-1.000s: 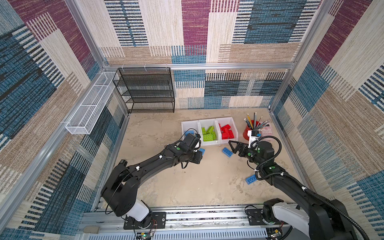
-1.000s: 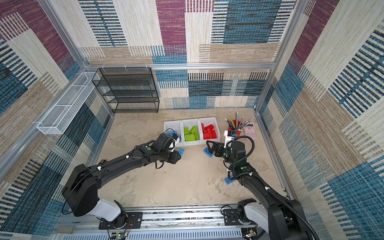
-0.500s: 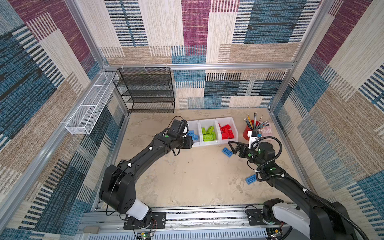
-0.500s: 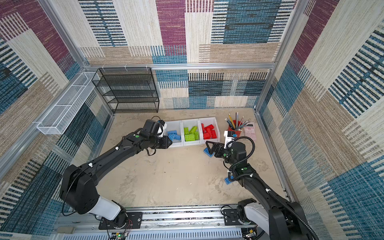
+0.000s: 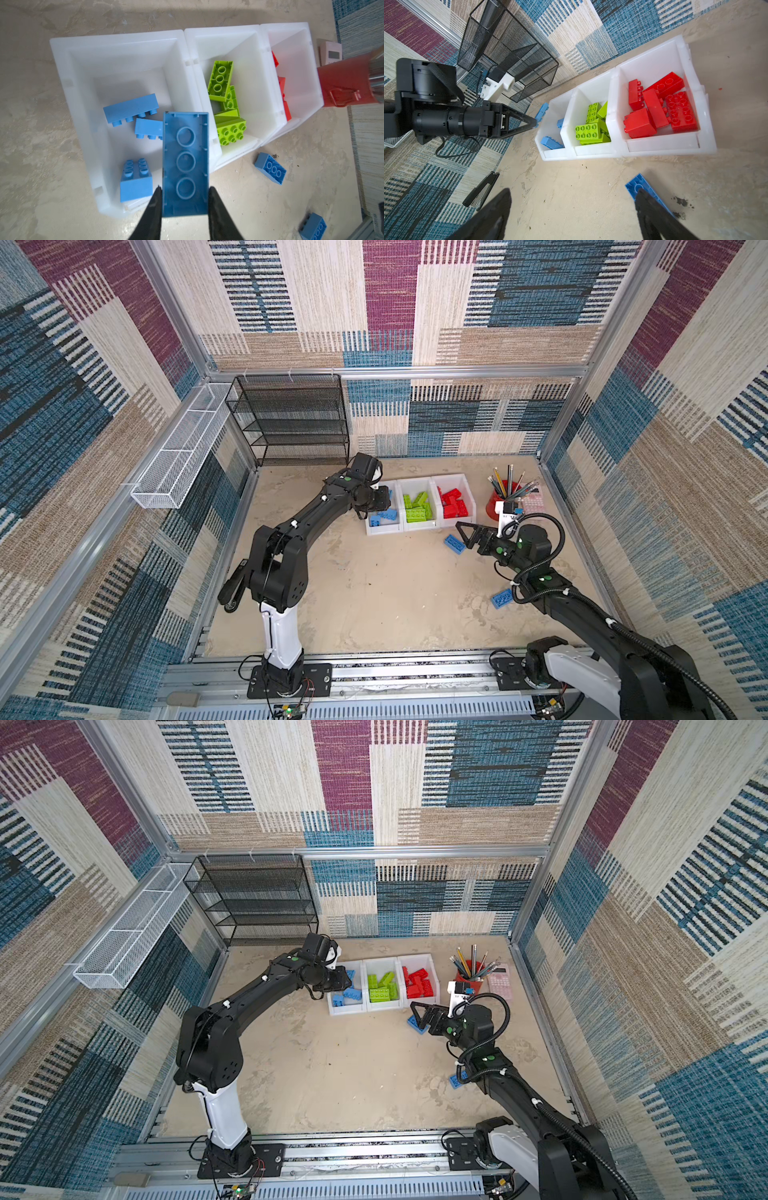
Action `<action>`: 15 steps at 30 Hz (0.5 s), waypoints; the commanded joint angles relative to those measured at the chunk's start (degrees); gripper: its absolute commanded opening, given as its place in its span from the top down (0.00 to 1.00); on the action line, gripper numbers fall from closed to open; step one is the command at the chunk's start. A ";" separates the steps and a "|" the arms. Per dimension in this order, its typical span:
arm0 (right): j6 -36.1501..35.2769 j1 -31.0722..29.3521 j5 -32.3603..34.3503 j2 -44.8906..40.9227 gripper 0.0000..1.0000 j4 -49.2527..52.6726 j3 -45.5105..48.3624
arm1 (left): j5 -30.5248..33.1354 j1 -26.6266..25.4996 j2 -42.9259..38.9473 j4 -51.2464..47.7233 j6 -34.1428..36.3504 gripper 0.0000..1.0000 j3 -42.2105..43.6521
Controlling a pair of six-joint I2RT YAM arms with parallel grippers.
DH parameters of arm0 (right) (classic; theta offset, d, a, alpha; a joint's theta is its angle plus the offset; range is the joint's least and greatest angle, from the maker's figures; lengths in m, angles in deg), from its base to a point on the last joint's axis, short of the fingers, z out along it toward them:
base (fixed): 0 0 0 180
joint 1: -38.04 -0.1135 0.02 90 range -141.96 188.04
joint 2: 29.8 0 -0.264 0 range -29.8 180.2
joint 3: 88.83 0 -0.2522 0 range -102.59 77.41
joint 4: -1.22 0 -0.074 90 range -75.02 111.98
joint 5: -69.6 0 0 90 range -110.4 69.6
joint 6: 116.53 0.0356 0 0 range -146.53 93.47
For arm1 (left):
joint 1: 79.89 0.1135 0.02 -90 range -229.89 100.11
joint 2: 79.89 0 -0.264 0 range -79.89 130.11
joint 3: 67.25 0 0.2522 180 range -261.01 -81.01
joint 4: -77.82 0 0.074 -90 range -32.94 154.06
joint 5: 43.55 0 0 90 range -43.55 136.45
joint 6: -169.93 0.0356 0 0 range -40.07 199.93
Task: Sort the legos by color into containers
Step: 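Carry the blue brick with the left gripper into the blue compartment and release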
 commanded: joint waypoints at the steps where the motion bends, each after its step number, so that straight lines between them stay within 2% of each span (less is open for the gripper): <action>1: 0.55 -0.08 -0.51 0.41 0.06 -2.41 -0.10 | -1.33 0.35 2.40 -2.10 0.90 0.78 -2.51; 6: 0.51 -0.08 -0.45 0.85 0.06 -2.68 -0.03 | -1.52 0.53 4.82 -2.10 1.25 0.77 -3.87; 11: -0.65 0.05 0.00 0.83 0.05 -2.37 0.29 | -0.76 0.59 4.95 -2.00 1.61 0.69 -3.99; 15: -1.83 -0.08 -0.12 -0.48 0.04 -2.41 0.99 | 0.87 0.54 4.01 -1.85 1.69 0.50 -3.20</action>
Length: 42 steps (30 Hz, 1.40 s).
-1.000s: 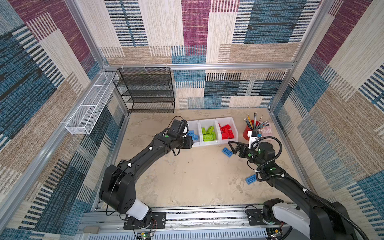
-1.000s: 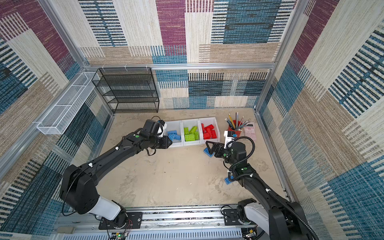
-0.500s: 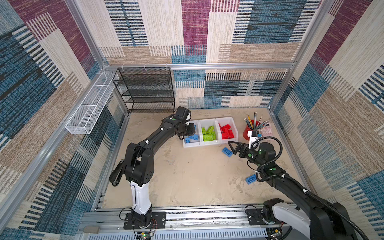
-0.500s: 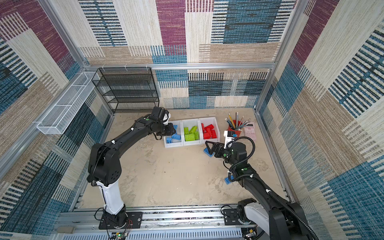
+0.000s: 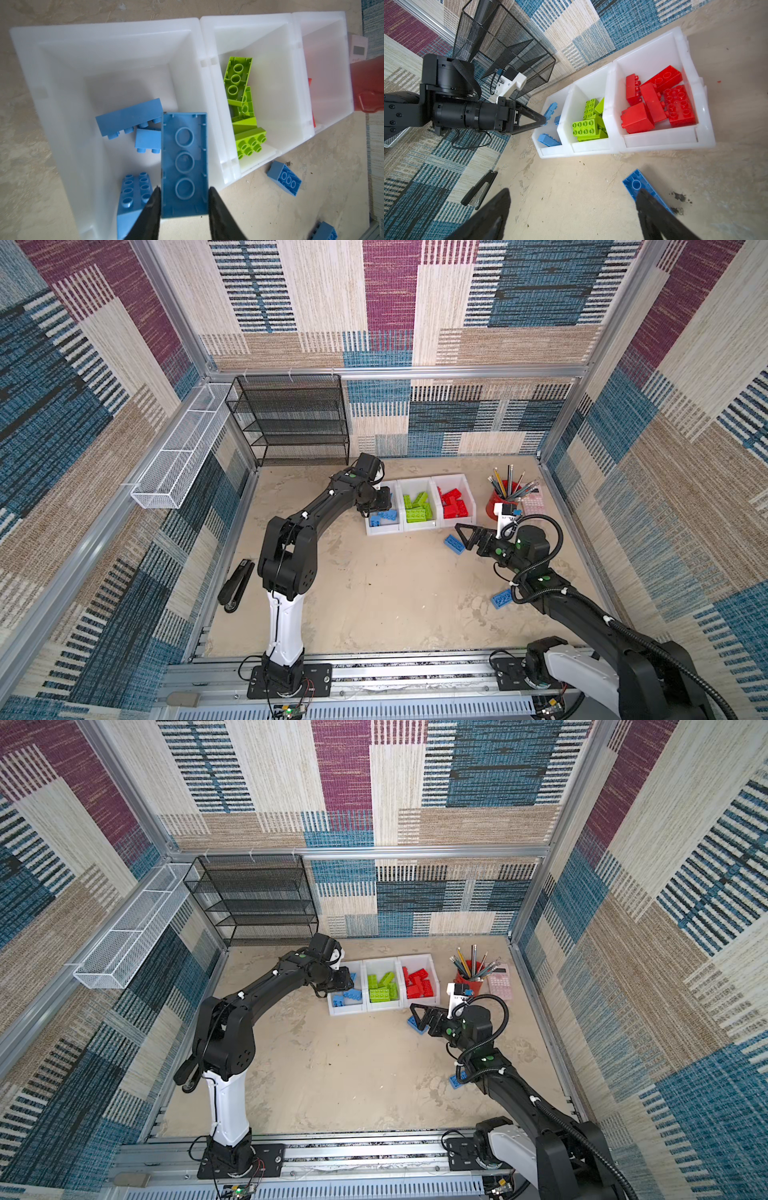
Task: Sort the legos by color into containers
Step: 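Carry the blue brick with the left gripper into the blue compartment and release, then withdraw the left gripper while the right gripper grasps a blue brick near the bin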
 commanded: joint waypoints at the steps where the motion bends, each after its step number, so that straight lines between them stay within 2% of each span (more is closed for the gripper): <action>1: -1.72 -0.08 0.31 -1.04 0.04 -1.54 -0.02 | 2.12 0.08 -1.18 -0.72 1.26 0.47 0.32; 6: -2.98 -0.09 2.72 -1.16 0.02 1.07 -0.87 | 2.78 -0.01 -3.48 -0.28 0.11 0.38 1.23; 11: -5.40 -0.08 3.36 -0.10 0.01 5.76 -2.48 | 1.95 -0.31 -9.56 2.65 -2.24 0.38 5.24; 21: -8.77 -0.08 5.93 4.21 0.00 11.90 -2.80 | 0.24 -3.43 -28.81 16.85 -9.13 0.38 29.80; 27: -9.98 -0.08 5.56 11.62 0.00 11.76 -4.50 | 2.19 -6.69 -37.13 18.65 -10.38 0.39 41.70; 33: -10.64 -0.08 5.92 17.51 0.01 8.74 -5.58 | 3.83 -8.23 -44.10 19.23 -10.80 0.39 49.84; 42: -10.95 -0.15 2.38 27.18 0.04 3.86 -8.83 | 5.37 -8.51 -46.77 19.38 -10.50 0.40 55.55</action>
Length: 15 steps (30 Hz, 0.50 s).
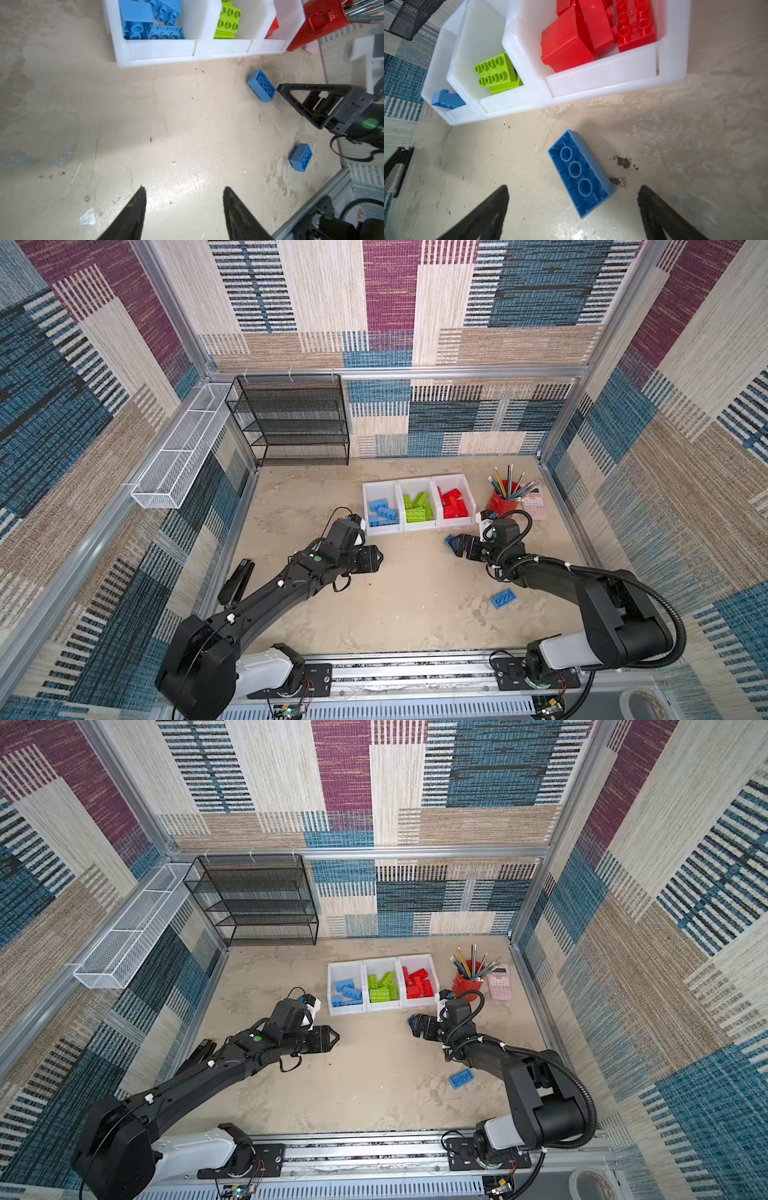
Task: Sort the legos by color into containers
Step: 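Withdraw the left gripper while the right gripper grasps a blue brick near the bin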
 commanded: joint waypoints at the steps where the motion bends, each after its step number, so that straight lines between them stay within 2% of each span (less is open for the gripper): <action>1: -0.74 -0.10 -2.65 3.08 0.05 -3.75 -1.41 | 1.02 0.04 -0.22 2.18 -0.26 0.40 0.93; 9: -2.24 -1.74 -3.51 6.52 0.10 -3.42 -2.44 | 0.56 0.04 0.68 3.49 -0.13 0.40 0.42; 15: -3.50 -5.79 1.83 6.79 0.14 -0.01 -3.62 | 0.79 0.04 2.19 3.15 0.12 0.40 -0.03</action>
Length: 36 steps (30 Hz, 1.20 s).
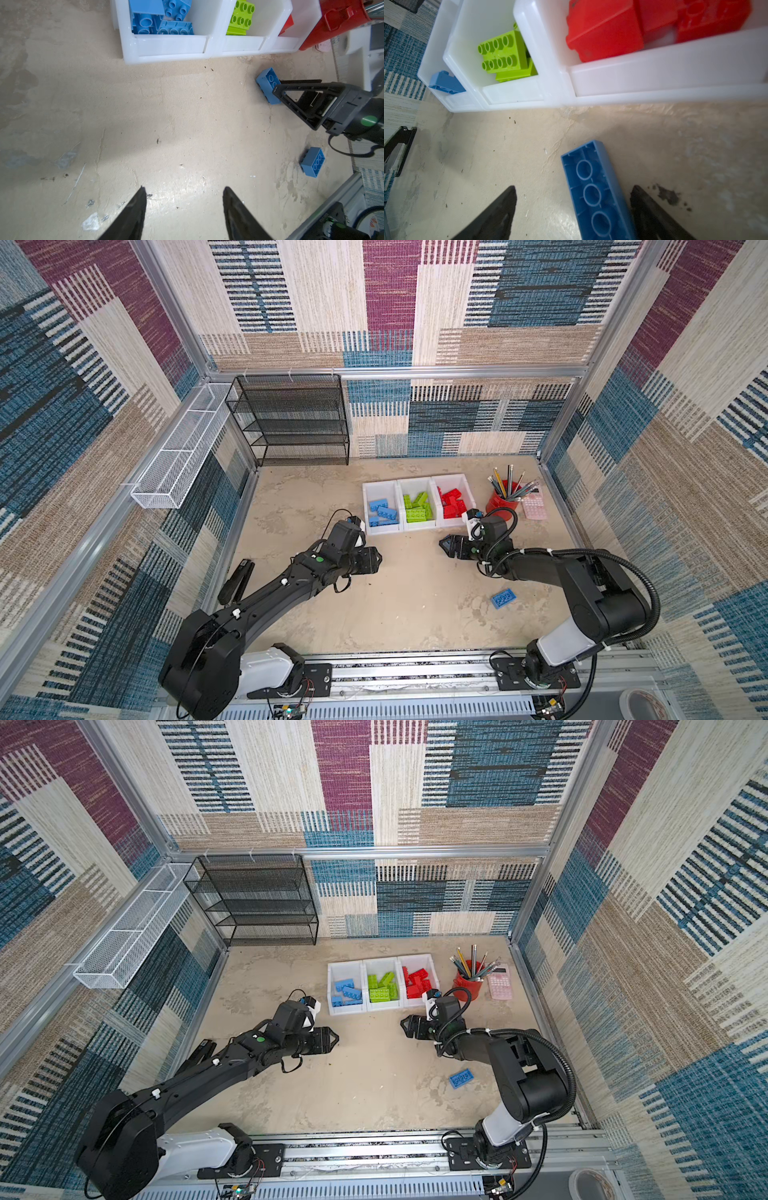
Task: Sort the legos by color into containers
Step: 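Withdraw the left gripper while the right gripper grasps a blue brick near the bin, then carry the blue brick with the right gripper into the blue compartment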
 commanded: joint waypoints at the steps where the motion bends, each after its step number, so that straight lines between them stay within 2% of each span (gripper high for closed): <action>1: -1.57 -2.36 4.51 0.51 0.14 2.83 -0.93 | 0.76 0.04 0.17 1.29 0.06 0.40 -0.44; 12: -2.83 -9.23 23.48 2.22 0.22 10.26 -4.55 | 1.87 0.04 -0.19 1.00 0.54 0.40 0.17; 16: -3.10 -11.21 28.01 3.27 0.29 11.96 -5.57 | 1.98 -0.01 -0.25 1.27 0.40 0.40 0.52; 19: -2.98 -12.28 29.63 3.54 0.37 12.53 -5.92 | 2.10 0.04 -0.37 1.56 0.33 0.40 1.09; 22: -2.80 -13.43 31.65 3.46 0.52 13.76 -6.62 | 2.30 0.04 -0.59 1.74 0.29 0.40 1.66; 24: -2.91 -14.09 32.65 3.55 0.58 14.75 -7.45 | 2.47 0.04 -0.66 1.74 0.22 0.40 1.99; 31: -2.69 -15.02 32.62 0.39 0.61 17.58 -8.82 | 2.84 0.08 -2.16 1.77 0.14 0.40 2.66; 36: -3.13 -15.46 29.03 -3.24 0.64 21.73 -11.57 | 3.62 0.04 -3.51 2.55 0.05 0.40 4.44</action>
